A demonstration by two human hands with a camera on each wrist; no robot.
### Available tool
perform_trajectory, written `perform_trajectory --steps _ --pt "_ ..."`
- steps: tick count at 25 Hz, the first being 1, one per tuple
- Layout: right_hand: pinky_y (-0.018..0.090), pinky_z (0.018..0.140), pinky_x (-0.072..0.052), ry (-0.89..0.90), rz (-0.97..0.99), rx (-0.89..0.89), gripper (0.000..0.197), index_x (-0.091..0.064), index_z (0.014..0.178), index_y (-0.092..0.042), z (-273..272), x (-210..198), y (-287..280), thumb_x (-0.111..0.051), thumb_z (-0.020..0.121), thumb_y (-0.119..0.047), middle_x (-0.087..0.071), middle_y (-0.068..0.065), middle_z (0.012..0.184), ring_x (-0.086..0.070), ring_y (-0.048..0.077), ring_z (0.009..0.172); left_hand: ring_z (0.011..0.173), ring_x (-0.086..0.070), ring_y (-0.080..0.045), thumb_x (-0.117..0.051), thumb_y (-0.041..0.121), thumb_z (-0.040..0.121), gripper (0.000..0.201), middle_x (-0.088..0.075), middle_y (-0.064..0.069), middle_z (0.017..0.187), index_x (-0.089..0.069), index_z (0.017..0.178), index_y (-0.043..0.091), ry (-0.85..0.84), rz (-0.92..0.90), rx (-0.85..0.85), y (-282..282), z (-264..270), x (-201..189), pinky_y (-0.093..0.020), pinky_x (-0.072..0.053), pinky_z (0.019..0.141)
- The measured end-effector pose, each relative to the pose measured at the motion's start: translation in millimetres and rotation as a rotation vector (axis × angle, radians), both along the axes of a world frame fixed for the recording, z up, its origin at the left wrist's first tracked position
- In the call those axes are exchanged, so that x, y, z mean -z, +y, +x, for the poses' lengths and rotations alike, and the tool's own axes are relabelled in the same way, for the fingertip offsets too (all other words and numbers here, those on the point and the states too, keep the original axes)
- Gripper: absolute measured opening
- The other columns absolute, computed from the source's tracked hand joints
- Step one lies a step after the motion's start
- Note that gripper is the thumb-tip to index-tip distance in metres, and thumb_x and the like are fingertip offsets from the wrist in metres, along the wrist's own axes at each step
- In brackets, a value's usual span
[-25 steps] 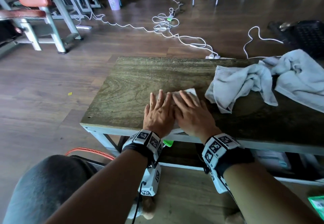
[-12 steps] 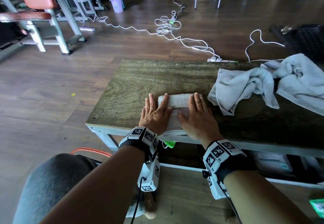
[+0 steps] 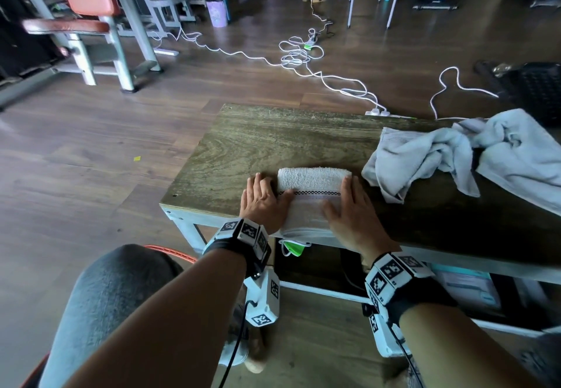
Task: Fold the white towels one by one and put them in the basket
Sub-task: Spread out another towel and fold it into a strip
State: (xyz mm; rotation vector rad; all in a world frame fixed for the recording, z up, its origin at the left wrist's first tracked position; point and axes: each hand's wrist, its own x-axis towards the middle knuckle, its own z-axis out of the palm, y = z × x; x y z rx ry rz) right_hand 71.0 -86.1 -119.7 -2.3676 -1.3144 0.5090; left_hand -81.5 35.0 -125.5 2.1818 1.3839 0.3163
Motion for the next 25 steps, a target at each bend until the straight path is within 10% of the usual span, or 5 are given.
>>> perform_trajectory --steps 9,14,16,19,25 --pt "0.038 0.122 -0.013 0.026 -0.026 -0.009 0.068 -0.012 0.16 -0.022 -8.0 -13.7 -33.0 -0.031 0.103 -0.054 -0.011 0.004 0.168 -0.012 0.023 0.153 0.143 -0.027 -0.019 -0.044 0.045 0.094 0.043 -0.036 0.007 0.15 -0.042 0.136 0.033 0.184 -0.013 -0.037 -2.4 1.0 -23.6 -0.06 -0.016 0.115" --pt "0.041 0.105 -0.04 -0.049 -0.022 -0.012 0.062 -0.03 0.147 -0.015 -19.2 -18.8 -47.8 -0.046 0.096 -0.048 -0.04 0.007 0.152 -0.037 0.026 0.139 0.127 -0.044 -0.032 -0.037 0.053 0.093 0.054 -0.053 -0.007 0.13 -0.056 0.128 0.018 0.237 -0.127 -0.107 -12.0 0.1 -53.5 -0.057 -0.025 0.111" --pt "0.038 0.089 -0.048 -0.015 0.013 -0.02 0.047 -0.043 0.132 -0.021 -18.7 -26.9 -57.2 -0.05 0.094 -0.047 -0.057 0.001 0.126 -0.053 0.025 0.121 0.102 -0.061 -0.02 -0.048 0.041 0.095 0.045 -0.063 -0.011 0.108 -0.062 0.119 0.005 0.04 -0.182 -0.024 -19.5 -5.1 -70.7 -0.035 -0.047 0.09" --pt "0.034 0.074 -0.043 0.227 0.099 0.079 0.027 -0.054 0.099 -0.018 -16.5 -50.2 -56.2 -0.053 0.094 -0.044 -0.058 -0.004 0.09 -0.061 0.023 0.093 0.06 -0.056 0.001 -0.056 0.027 0.098 0.027 -0.057 -0.008 0.088 -0.062 0.106 0.002 -0.359 -0.3 0.176 -34.2 -15.2 -111.5 -0.016 -0.042 0.052" --pt "0.048 0.096 -0.051 0.662 0.41 0.032 0.035 -0.059 0.104 -0.033 -54.3 -120.5 -29.8 -0.06 0.069 -0.031 -0.066 0.001 0.114 -0.062 0.024 0.108 0.082 -0.051 -0.018 -0.067 0.026 0.083 0.023 -0.057 0.0 0.086 -0.06 0.098 0.011 -0.633 -0.446 0.217 -41.8 -77.3 -206.7 -0.028 -0.037 0.066"
